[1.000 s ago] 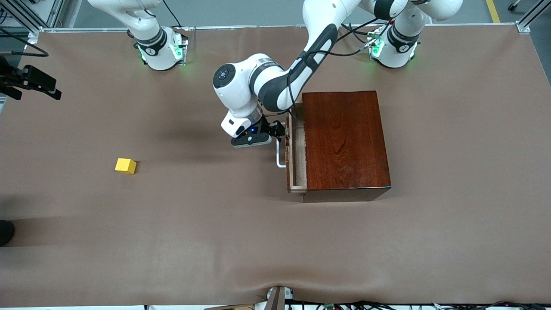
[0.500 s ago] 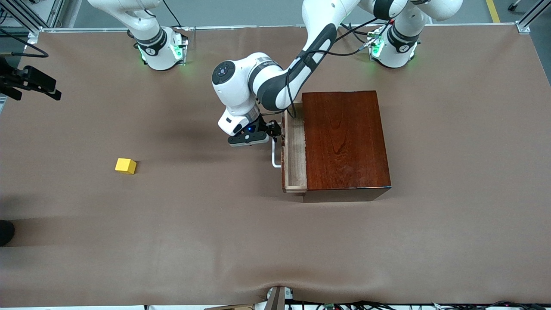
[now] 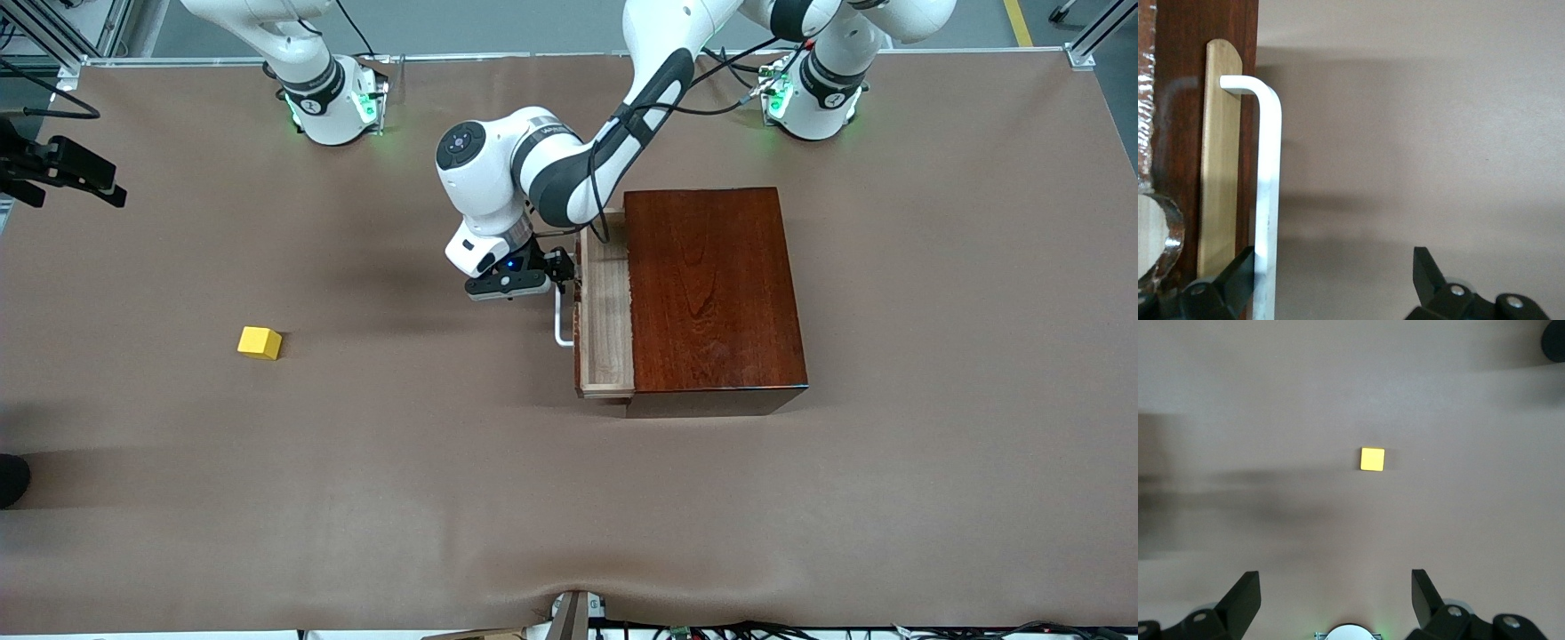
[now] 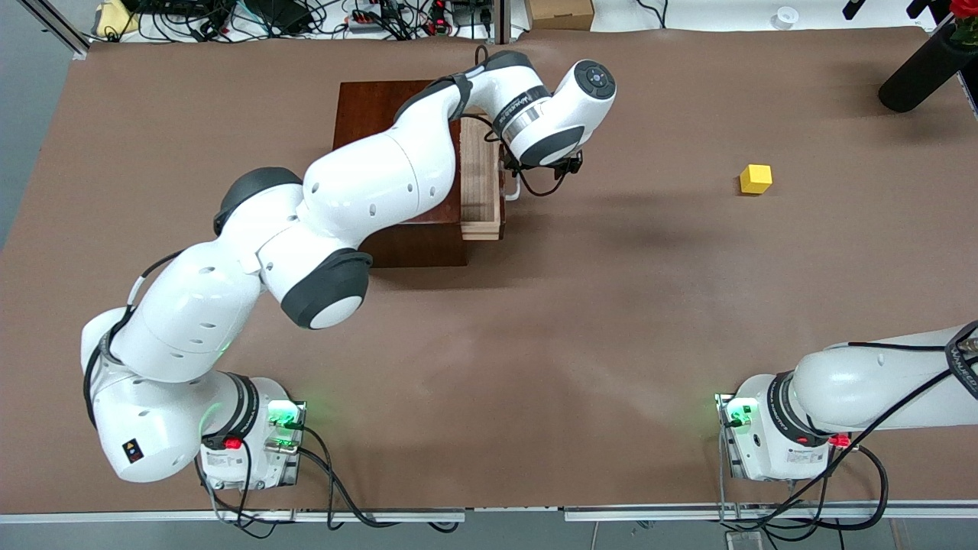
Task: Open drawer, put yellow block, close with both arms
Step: 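Pull the drawer out of the box by its handle with the left gripper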
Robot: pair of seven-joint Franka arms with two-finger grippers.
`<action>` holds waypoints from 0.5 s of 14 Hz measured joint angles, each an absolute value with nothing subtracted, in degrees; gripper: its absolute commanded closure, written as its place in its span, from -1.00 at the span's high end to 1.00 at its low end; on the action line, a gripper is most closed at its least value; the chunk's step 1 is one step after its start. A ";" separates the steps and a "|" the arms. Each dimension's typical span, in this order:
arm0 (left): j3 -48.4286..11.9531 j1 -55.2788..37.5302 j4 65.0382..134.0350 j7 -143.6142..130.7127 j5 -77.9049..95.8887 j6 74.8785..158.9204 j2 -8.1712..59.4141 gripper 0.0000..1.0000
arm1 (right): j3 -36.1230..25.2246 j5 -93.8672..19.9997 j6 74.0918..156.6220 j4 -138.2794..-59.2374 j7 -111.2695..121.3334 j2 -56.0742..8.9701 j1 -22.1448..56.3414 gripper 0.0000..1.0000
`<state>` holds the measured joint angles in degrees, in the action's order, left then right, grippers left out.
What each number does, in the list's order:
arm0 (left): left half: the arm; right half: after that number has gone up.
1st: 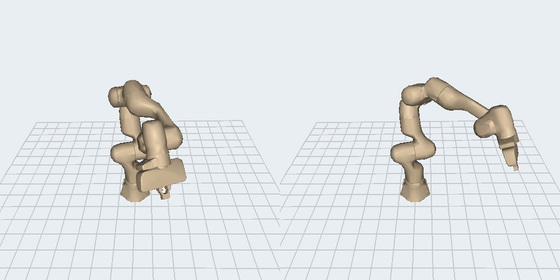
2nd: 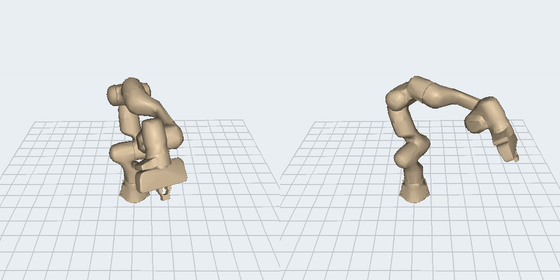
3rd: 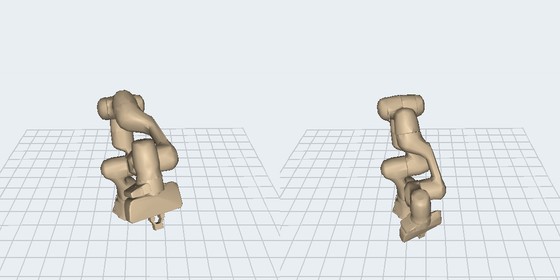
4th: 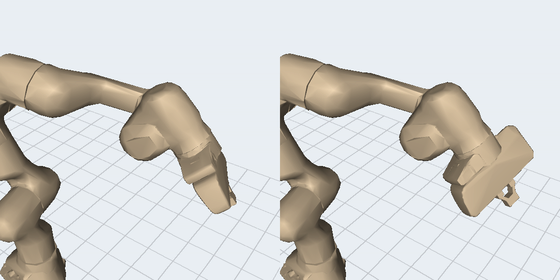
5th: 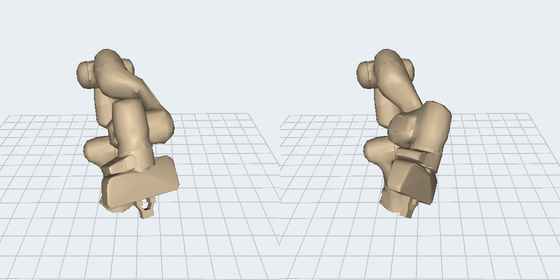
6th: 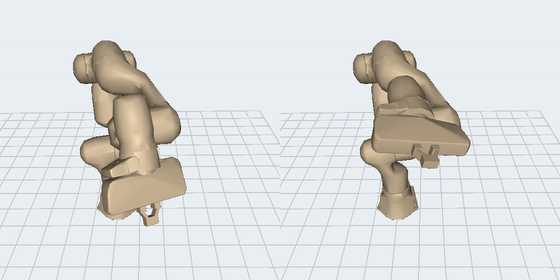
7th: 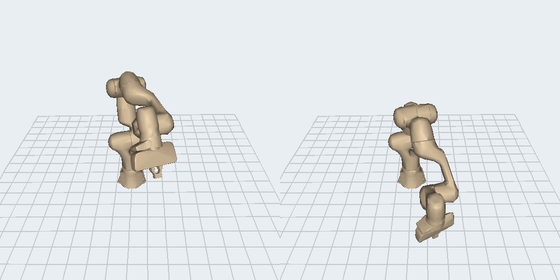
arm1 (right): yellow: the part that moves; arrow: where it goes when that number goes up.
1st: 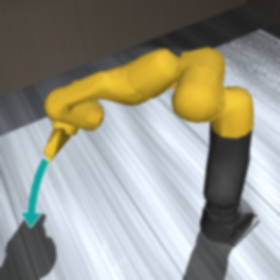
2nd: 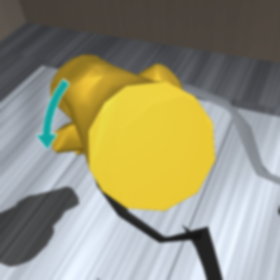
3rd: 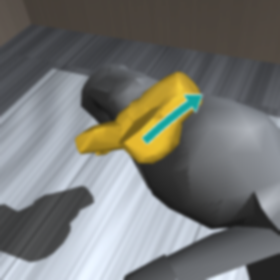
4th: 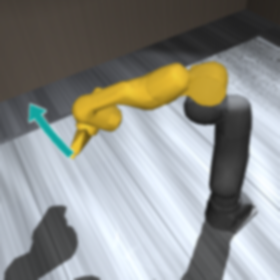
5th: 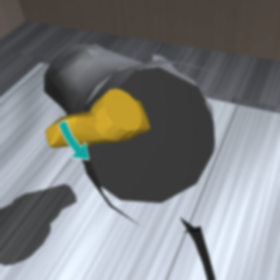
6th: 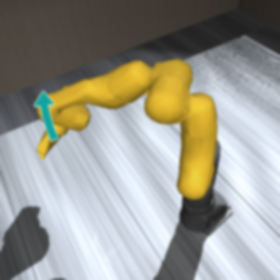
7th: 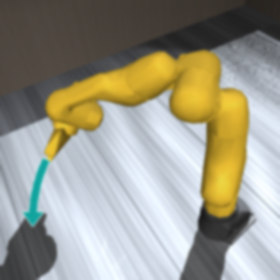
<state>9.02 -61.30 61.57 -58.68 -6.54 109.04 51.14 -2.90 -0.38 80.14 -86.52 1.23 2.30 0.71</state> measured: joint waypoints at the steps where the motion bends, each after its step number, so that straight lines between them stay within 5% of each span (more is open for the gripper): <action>1: 8.98 -61.30 61.57 -58.68 -6.54 109.12 51.14 1.00 | -2.90 -0.38 80.14 -86.52 1.23 2.30 0.71 1.00; 7: 8.73 -61.24 61.57 -58.68 -6.54 109.69 51.14 1.00 | -2.90 -0.38 80.14 -86.52 1.23 2.30 0.71 1.00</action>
<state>8.73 -61.24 61.57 -58.68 -6.54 109.69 51.14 -2.90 -0.38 80.14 -86.52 1.23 2.30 0.71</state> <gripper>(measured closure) 0.000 0.000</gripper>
